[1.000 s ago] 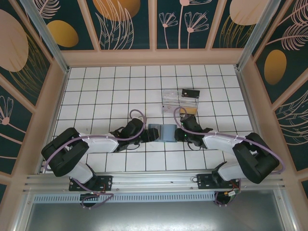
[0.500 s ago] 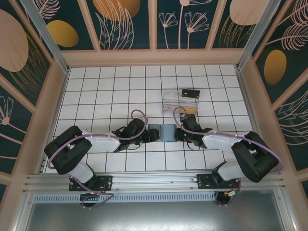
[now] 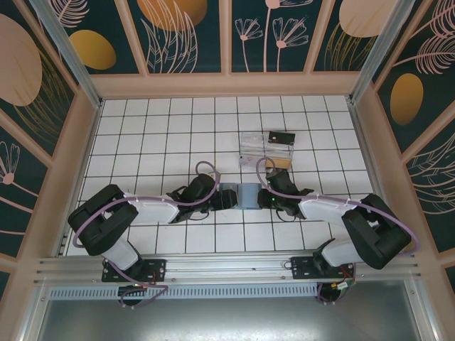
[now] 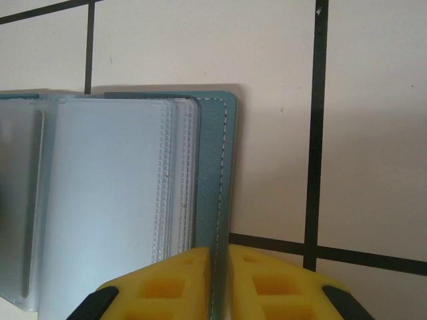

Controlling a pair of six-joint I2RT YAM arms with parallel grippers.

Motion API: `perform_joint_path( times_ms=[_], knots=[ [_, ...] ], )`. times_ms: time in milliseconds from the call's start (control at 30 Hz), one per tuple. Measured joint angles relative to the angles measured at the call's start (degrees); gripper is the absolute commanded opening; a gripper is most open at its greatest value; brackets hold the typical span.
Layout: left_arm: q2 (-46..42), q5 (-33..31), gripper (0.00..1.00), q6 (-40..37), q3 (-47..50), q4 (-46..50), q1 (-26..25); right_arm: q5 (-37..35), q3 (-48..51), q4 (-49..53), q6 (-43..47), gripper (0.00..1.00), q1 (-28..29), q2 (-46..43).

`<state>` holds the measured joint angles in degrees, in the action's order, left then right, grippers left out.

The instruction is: Take the credit cards out of the card holder

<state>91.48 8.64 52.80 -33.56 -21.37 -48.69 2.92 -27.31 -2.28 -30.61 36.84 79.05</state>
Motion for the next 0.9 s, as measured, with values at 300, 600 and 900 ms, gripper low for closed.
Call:
perform_joint_path(
  times_ms=[300, 600, 900],
  knots=[
    [-1.09, -0.04, 0.71, -0.17, 0.0, 0.15, 0.0, 0.2, 0.0, -0.15, 0.0, 0.18, 0.0, 0.11],
    [0.31, 1.95, 0.71, -0.17, -0.09, -1.27, -0.09, 0.2, 0.0, -0.17, 0.0, 0.18, 0.0, 0.11],
    [0.31, 3.48, 0.81, -0.26, -0.26, -3.17, -0.39, 0.2, 0.0, -0.31, -0.02, 0.18, 0.0, 0.15]
  ],
)
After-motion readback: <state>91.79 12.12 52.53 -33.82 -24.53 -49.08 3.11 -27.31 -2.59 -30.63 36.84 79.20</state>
